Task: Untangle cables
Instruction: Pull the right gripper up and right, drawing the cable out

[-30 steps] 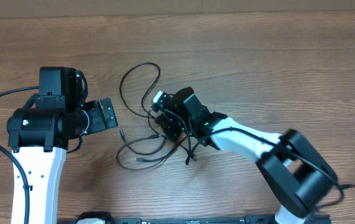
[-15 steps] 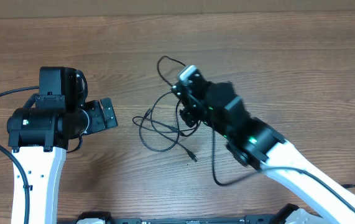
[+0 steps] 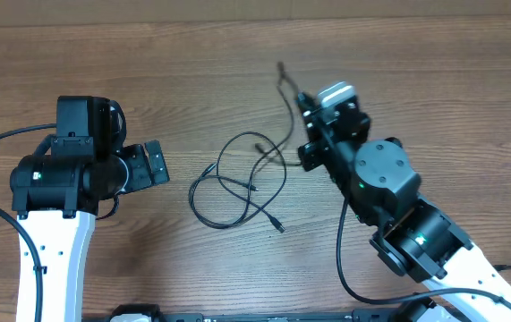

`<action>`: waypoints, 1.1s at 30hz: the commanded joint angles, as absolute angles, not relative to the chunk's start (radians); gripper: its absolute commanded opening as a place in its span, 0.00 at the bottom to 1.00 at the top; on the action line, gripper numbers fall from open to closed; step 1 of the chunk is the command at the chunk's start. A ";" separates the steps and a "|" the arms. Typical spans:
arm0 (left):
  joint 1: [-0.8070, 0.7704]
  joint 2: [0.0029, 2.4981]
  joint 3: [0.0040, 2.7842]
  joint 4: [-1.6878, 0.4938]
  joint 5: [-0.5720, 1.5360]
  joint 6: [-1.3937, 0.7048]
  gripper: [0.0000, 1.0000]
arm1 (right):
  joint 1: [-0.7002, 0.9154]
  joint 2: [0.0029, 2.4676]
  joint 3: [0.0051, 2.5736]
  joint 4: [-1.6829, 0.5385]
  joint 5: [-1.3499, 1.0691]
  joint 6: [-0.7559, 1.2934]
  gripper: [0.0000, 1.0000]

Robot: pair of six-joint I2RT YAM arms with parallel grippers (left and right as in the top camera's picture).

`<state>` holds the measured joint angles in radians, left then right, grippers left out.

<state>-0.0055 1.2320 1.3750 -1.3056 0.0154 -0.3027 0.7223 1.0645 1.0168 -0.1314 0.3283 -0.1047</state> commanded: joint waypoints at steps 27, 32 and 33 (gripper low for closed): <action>-0.001 1.236 1.377 -1.305 0.019 -0.284 1.00 | 0.234 1.009 1.294 0.575 0.688 -0.817 0.04; -0.001 1.236 1.377 -1.305 0.019 -0.284 1.00 | 0.176 1.037 1.372 0.574 0.596 -0.817 0.04; -0.001 1.236 1.377 -1.305 0.019 -0.284 1.00 | 0.170 1.043 1.390 0.574 0.582 -0.818 0.04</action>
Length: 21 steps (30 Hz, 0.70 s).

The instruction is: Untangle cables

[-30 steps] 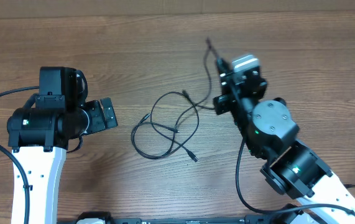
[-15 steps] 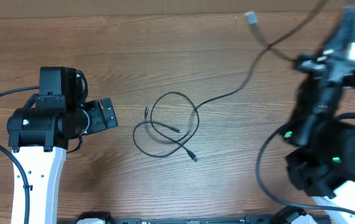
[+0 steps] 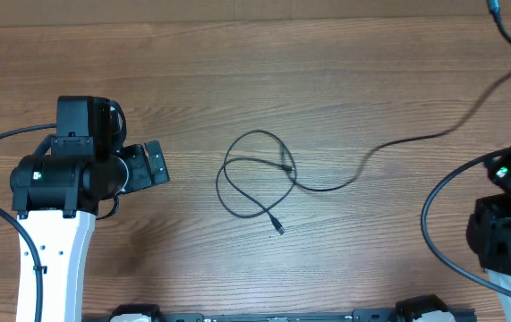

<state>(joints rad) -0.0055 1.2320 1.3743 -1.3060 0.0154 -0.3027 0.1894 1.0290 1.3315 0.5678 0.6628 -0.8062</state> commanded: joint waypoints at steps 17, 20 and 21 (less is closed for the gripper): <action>-0.001 1.236 1.377 -1.305 0.019 -0.284 1.00 | 0.167 1.185 1.685 0.482 0.532 -0.951 0.04; -0.001 1.236 1.377 -1.305 0.019 -0.284 1.00 | 0.167 1.185 1.685 0.485 0.521 -0.951 0.04; -0.001 1.236 1.377 -1.305 0.019 -0.284 1.00 | 0.167 1.185 1.685 0.484 0.521 -0.951 0.04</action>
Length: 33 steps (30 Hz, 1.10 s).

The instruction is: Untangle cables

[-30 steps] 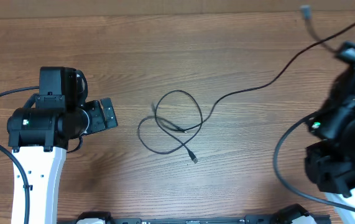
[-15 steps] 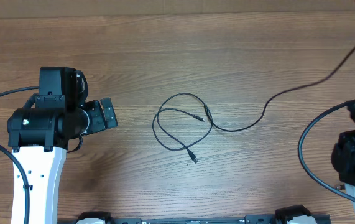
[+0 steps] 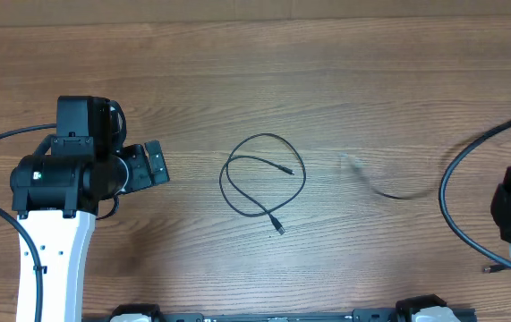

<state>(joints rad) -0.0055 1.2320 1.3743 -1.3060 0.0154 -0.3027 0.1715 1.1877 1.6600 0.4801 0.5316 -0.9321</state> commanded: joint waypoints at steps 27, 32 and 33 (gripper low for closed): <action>-0.001 1.236 1.377 -1.305 0.019 -0.284 1.00 | -0.442 1.510 1.684 -0.072 0.465 -0.349 0.04; -0.001 1.236 1.377 -1.305 0.019 -0.284 1.00 | -0.524 1.562 1.684 -0.221 0.319 -0.230 0.04; -0.001 1.236 1.377 -1.304 0.019 -0.284 1.00 | -0.534 1.570 1.683 -0.245 0.300 -0.216 0.04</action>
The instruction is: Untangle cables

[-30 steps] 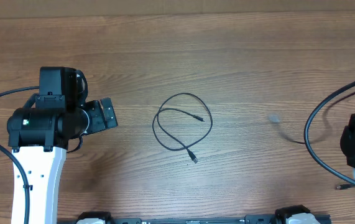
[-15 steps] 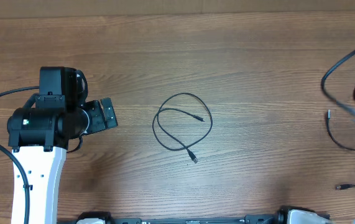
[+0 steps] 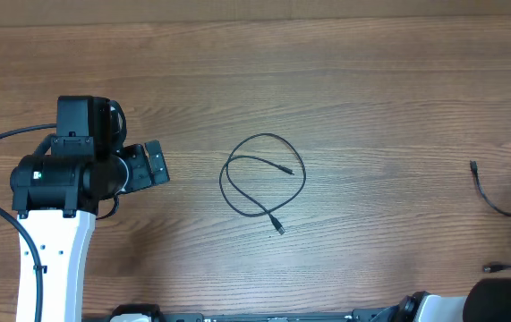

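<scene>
One thin black cable lies in a loose loop at the middle of the table, with both plug ends free. A second black cable lies apart from it at the far right, one end pointing up and the rest running off the frame edge. My left gripper hovers left of the loop, open and holding nothing. Of my right arm only a part shows in the bottom right corner, and its gripper is out of view.
The wooden table fills the view. More black wire shows at the right edge above the second cable. Another strand with a free end lies below it. The left arm's own lead trails off left.
The second cable, blurred right of the loop before, now lies still at the far right edge. My right arm has gone from the right edge to the bottom right corner. The loop and left arm are unchanged.
First both cables lay tangled in the middle with my right gripper at the tangle's right side. Then the right arm stood at the right edge, with one cable stretched out rightwards from the loop. Then that cable was free of the loop, and now it rests far right.
</scene>
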`<action>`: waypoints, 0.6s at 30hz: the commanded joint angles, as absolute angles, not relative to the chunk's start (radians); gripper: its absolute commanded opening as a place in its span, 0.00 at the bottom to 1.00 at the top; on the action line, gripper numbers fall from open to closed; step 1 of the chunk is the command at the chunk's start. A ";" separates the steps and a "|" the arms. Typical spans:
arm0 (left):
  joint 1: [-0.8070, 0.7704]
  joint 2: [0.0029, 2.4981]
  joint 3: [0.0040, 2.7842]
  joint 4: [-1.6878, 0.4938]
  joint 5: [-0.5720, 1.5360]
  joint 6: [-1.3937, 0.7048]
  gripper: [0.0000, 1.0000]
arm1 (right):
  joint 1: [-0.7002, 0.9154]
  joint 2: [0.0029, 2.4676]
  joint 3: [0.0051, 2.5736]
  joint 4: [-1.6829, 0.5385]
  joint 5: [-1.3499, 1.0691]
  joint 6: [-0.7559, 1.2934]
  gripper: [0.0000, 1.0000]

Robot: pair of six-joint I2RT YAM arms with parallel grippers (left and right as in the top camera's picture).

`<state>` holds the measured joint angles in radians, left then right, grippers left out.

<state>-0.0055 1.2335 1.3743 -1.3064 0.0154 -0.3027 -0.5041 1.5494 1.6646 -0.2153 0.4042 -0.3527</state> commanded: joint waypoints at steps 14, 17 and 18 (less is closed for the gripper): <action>-0.001 1.236 1.377 -1.305 0.019 -0.284 0.99 | -0.571 1.639 1.681 -0.574 0.066 -0.072 0.04; -0.001 1.236 1.377 -1.304 0.019 -0.284 1.00 | -0.571 1.649 1.672 -0.614 0.036 -0.015 0.04; -0.001 1.236 1.377 -1.305 0.019 -0.284 1.00 | -0.571 1.652 1.666 -0.619 0.035 -0.001 0.04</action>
<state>-0.0055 1.2335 1.3743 -1.3060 0.0154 -0.3027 -0.5686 1.6394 1.6642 -0.6136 0.0856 -0.0910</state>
